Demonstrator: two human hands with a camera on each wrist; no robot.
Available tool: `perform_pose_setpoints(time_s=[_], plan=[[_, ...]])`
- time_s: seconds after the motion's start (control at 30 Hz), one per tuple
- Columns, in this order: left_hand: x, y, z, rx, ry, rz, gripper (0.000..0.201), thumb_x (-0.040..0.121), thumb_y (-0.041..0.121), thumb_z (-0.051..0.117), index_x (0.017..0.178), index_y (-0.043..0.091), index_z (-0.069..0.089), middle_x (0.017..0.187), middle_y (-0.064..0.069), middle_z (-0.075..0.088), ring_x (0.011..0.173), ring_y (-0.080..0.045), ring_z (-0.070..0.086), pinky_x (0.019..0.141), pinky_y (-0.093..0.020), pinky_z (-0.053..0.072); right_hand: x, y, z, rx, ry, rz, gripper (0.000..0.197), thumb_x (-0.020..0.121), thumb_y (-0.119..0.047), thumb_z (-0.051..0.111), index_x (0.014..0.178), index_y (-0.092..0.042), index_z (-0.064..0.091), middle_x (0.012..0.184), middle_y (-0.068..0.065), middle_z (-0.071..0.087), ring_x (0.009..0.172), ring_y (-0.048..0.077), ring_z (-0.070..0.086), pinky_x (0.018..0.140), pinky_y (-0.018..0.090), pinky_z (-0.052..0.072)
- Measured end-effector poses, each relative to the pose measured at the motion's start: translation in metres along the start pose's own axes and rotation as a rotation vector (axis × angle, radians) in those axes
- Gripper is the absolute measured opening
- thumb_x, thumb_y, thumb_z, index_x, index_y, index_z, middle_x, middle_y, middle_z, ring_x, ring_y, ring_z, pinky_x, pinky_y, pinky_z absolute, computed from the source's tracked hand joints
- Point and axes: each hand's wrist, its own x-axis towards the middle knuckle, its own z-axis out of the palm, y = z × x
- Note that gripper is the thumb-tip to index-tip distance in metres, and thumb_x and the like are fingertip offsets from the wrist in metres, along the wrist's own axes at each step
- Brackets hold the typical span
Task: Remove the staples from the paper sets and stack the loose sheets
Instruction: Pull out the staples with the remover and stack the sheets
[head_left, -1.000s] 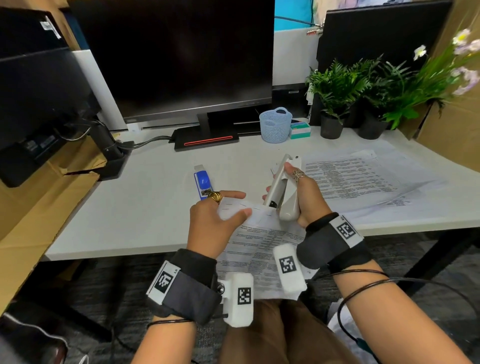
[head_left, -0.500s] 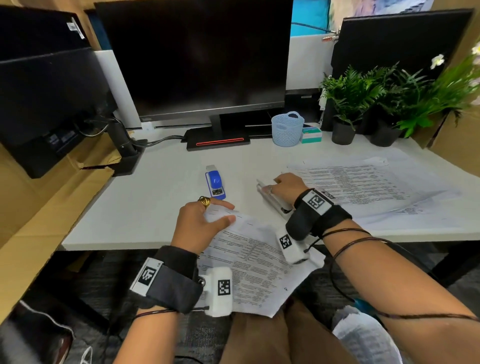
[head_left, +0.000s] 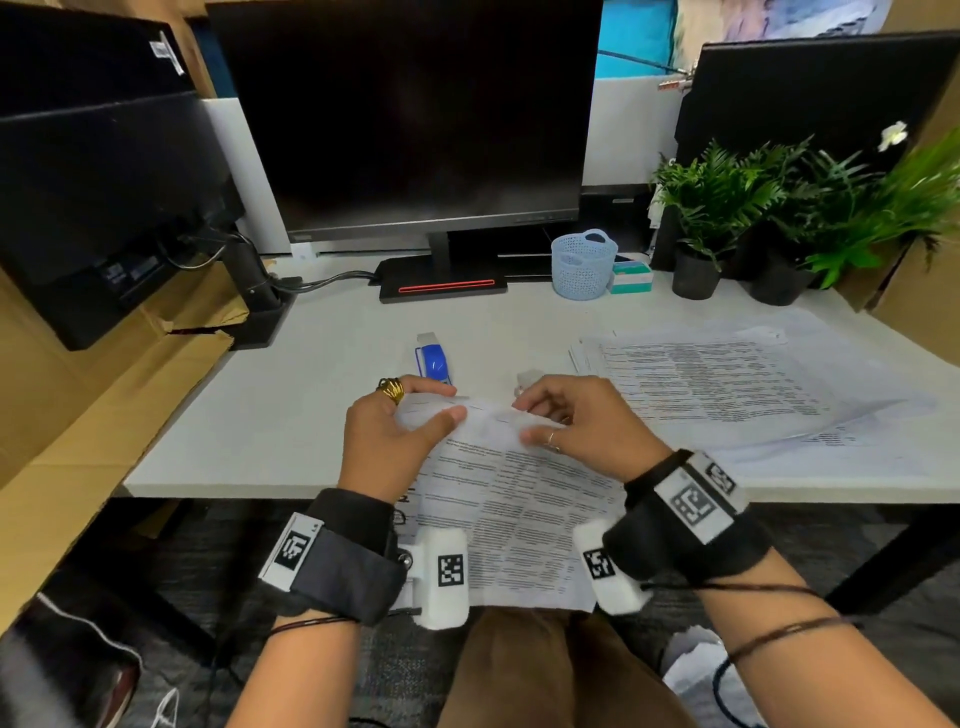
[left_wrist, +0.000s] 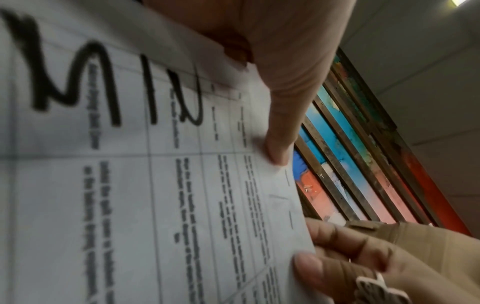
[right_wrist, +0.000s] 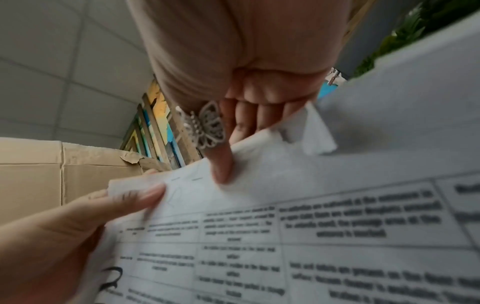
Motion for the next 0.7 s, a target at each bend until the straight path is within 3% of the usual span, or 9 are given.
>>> perform_pose_setpoints(time_s=[0.07,0.13,0.23,0.3,0.43,0.53,0.7], plan=[[-0.004,0.002,0.003,0.041,0.018,0.049,0.018,0.069,0.018,0.081,0.072,0.029,0.067,0.084,0.012,0.07,0.086,-0.006,0.064,0.085,-0.031,0.051,-0.003,0.004,0.002,0.004,0.11,-0.026,0.029,0.073,0.0,0.075,0.08,-0.028,0.066,0.075,-0.001,0.067,0.068,0.008,0.059,0.068,0.014,0.047],[-0.008,0.004,0.004,0.234,0.034,0.177,0.02,0.069,0.027,0.081,0.07,0.035,0.063,0.085,0.017,0.068,0.089,-0.002,0.061,0.081,-0.028,0.05,-0.008,0.005,0.003,-0.057,0.176,-0.08,0.026,0.074,0.001,0.071,0.084,-0.023,0.07,0.073,-0.003,0.067,0.066,0.003,0.057,0.067,0.012,0.045],[-0.013,0.017,0.003,0.56,0.058,0.377,0.023,0.066,0.038,0.081,0.076,0.041,0.06,0.083,0.02,0.06,0.082,0.003,0.05,0.064,-0.015,0.039,-0.017,0.01,0.007,-0.228,0.295,-0.242,0.023,0.072,-0.003,0.073,0.089,-0.018,0.074,0.075,-0.002,0.069,0.07,0.011,0.061,0.069,0.028,0.052],[-0.014,0.02,0.004,0.613,0.04,0.498,0.025,0.065,0.034,0.083,0.083,0.037,0.066,0.074,0.019,0.06,0.082,-0.001,0.05,0.06,-0.016,0.039,-0.023,0.014,0.012,-0.265,0.389,-0.322,0.017,0.071,-0.01,0.074,0.085,-0.02,0.075,0.073,-0.002,0.069,0.068,0.011,0.062,0.063,0.032,0.053],[-0.021,0.01,0.014,0.573,0.053,0.658,0.016,0.066,0.015,0.083,0.074,0.024,0.071,0.073,0.012,0.064,0.073,-0.004,0.053,0.053,-0.022,0.046,-0.033,0.018,0.019,-0.3,0.566,-0.532,0.01,0.074,-0.013,0.066,0.076,-0.018,0.075,0.069,-0.003,0.065,0.068,0.009,0.058,0.056,0.027,0.047],[-0.027,0.0,0.016,0.466,0.122,0.763,0.013,0.068,0.002,0.075,0.071,0.014,0.071,0.075,0.006,0.065,0.07,-0.011,0.058,0.054,-0.03,0.048,-0.04,0.021,0.017,-0.375,0.63,-0.699,0.01,0.075,-0.002,0.071,0.075,-0.011,0.075,0.07,0.0,0.065,0.068,0.014,0.059,0.055,0.027,0.048],[-0.028,-0.001,0.013,0.327,0.127,0.916,0.017,0.067,-0.01,0.073,0.071,0.006,0.069,0.08,-0.002,0.066,0.071,-0.018,0.062,0.06,-0.029,0.05,-0.046,0.022,0.015,-0.383,0.709,-0.78,0.014,0.07,0.006,0.076,0.078,-0.005,0.076,0.074,0.007,0.067,0.071,0.016,0.059,0.06,0.022,0.048]])
